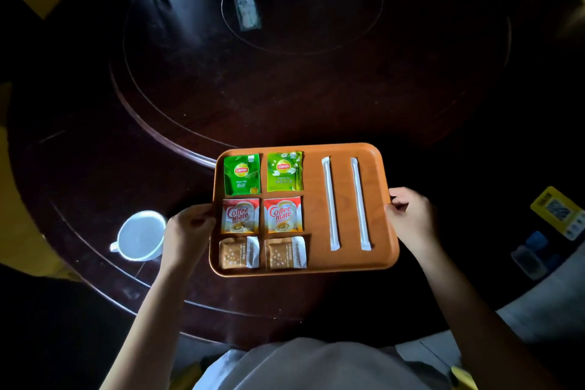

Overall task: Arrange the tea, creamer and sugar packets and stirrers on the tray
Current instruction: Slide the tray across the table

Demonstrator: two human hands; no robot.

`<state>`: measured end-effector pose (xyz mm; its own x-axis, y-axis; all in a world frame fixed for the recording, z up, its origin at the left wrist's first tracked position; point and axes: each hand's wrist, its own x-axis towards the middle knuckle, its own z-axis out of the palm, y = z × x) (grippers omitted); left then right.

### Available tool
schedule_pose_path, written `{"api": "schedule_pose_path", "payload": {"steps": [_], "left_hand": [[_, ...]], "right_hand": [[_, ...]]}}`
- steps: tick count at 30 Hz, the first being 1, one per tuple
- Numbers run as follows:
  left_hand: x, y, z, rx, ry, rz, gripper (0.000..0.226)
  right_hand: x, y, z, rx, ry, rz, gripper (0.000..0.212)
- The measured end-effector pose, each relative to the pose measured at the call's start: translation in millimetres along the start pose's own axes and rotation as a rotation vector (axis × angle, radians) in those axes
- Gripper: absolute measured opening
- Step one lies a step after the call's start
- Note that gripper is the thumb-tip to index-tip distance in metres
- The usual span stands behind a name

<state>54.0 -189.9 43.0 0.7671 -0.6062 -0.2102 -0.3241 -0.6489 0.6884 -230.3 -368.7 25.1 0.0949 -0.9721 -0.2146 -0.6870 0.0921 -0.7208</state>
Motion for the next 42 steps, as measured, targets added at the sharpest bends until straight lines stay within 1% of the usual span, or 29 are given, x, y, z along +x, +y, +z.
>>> {"api": "schedule_pose_path", "payload": {"steps": [3,11,17,24,29,35,42], "left_hand": [[22.8,19.0,-3.8,-0.03,0.011,0.015,0.028],[96.0,61.3,-2.6,-0.122,-0.044,-0.024,0.036],[145.4,97.2,14.5,-0.068,-0.058,0.01,0.027],[176.3,105.8,45.4,-0.007,-0.065,0.02,0.027],[186.9,100.6,62.3,-0.004,-0.075,-0.018,0.028],[193.2,92.7,71.4,0.039,-0.043,-0.005,0.028],[195.7,96.0,74.4,0.029,0.019,0.02,0.026]], "right_hand": [[18.4,-19.4,-5.3,0.025,0.001,0.022,0.029],[89.7,-64.7,-14.9,-0.023,0.003,-0.064,0.025],[151.8,-77.0,-2.0,-0.076,0.008,-0.061,0.026],[198.0,-69.0,16.1,-0.132,0.009,-0.05,0.026],[211.9,-64.2,25.4,-0.169,0.015,-0.042,0.026],[219.8,-58.4,39.3,-0.203,0.018,-0.051,0.028],[228.1,-63.7,45.8,-0.241,0.052,-0.084,0.028]]}}
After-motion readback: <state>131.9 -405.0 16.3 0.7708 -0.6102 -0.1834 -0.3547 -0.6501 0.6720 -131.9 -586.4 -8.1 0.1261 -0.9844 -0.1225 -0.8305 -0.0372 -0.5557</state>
